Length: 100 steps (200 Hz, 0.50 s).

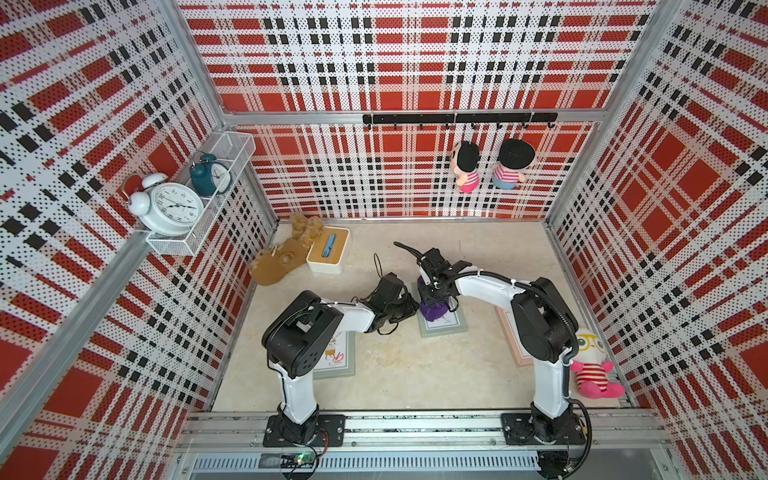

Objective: Wipe the picture frame with a cloth
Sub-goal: Wipe the dirt from the picture frame.

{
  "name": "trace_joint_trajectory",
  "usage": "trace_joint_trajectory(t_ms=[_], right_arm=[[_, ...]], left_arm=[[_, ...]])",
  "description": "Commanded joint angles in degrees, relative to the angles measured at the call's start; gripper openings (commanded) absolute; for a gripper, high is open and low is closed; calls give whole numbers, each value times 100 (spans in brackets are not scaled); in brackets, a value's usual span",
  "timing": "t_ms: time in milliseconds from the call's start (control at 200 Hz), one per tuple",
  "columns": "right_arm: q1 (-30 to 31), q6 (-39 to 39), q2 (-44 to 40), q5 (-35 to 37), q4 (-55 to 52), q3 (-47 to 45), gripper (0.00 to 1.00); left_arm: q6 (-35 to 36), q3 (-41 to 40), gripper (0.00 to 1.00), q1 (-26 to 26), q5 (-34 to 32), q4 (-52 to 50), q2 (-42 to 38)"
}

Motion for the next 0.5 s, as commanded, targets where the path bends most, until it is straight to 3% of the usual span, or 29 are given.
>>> trace_joint_trajectory(t_ms=[0,100,160,230,396,496], right_arm=[[-110,400,316,212,-518,257,0],[-326,664,314,1096,-808,312,0],[-337,531,164,1263,-782,112,0],[-329,247,-41,939,-547,-244,0],[-37,-352,-284,-630,-82,-757,0],[162,-360,-131,-854,55,-605,0]], left_arm=[[23,-235,15,-5,-126,-660,277],[2,-260,15,-18,-143,-653,277],[-19,-285,15,-14,-141,-633,267],[-32,-287,14,-22,-137,-616,268],[-72,-270,14,-31,-137,-608,284],[-98,-271,14,-31,-152,-606,290]])
